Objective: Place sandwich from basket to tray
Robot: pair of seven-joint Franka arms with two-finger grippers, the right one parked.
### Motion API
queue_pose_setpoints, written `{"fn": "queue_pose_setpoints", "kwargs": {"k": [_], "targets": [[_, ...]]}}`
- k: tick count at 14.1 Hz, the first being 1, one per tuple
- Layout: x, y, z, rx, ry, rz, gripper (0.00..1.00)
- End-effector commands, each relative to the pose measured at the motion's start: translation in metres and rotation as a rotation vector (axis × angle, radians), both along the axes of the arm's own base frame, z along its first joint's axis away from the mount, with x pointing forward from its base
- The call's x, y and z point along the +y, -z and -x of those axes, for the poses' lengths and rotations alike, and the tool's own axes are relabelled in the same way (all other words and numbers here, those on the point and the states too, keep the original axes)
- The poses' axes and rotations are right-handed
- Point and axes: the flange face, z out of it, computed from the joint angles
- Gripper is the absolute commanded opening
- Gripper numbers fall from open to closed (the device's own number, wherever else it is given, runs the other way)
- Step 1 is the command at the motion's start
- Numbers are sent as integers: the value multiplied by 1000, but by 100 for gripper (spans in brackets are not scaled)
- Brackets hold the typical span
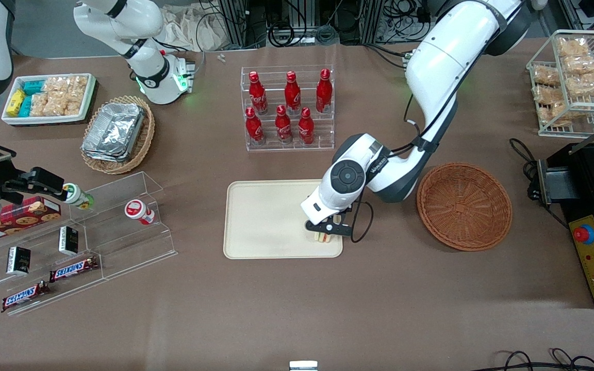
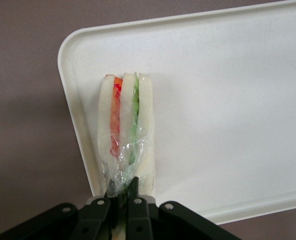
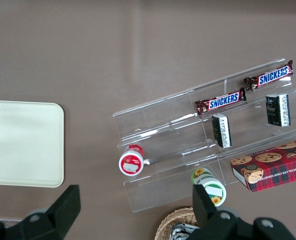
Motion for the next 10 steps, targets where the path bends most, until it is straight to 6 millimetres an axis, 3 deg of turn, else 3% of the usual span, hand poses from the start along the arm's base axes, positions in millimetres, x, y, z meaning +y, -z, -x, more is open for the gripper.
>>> {"fn": "queue_pose_setpoints", "kwargs": {"k": [1, 2, 4, 7, 10], "targets": [[-7, -7, -4, -29, -85, -23, 42], [-7, -8, -4, -28, -112, -25, 99], [-5, -18, -6, -55, -145, -42, 100], [8, -71, -7, -75, -171, -68, 100], [67, -129, -20, -32, -103, -132, 100]]}}
